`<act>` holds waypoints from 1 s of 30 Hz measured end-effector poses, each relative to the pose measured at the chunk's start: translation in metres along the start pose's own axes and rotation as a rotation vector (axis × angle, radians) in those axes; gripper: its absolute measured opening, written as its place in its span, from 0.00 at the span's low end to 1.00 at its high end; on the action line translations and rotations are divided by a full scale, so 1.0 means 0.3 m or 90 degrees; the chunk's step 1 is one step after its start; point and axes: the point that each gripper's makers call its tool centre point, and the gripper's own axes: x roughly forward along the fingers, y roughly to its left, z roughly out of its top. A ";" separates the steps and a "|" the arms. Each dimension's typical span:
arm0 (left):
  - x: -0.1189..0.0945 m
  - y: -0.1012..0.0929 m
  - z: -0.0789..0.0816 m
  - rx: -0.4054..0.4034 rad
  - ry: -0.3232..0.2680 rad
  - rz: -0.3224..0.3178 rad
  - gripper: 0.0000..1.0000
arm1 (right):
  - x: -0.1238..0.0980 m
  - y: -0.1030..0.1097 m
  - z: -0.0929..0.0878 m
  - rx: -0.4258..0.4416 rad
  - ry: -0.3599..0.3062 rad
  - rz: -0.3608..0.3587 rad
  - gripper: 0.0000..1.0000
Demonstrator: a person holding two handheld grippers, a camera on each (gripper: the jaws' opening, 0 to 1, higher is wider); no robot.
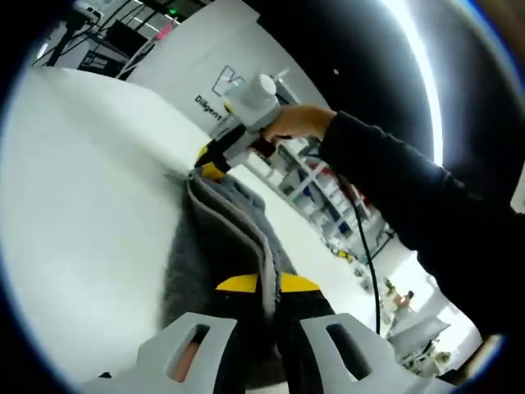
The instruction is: Open the folded towel by lifting each exposed corner and separating the folded layers until the towel lies flat within the target outline without major curled edges
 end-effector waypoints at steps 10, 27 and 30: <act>0.000 -0.002 -0.005 0.000 0.001 0.001 0.04 | -0.011 -0.007 -0.005 -0.024 -0.049 -0.029 0.00; -0.002 -0.055 0.001 0.002 -0.001 -0.031 0.03 | -0.118 -0.068 -0.006 -0.011 -0.085 -0.093 0.00; 0.001 -0.088 0.013 0.010 -0.011 -0.047 0.03 | -0.142 -0.068 -0.013 -0.006 -0.084 -0.103 0.00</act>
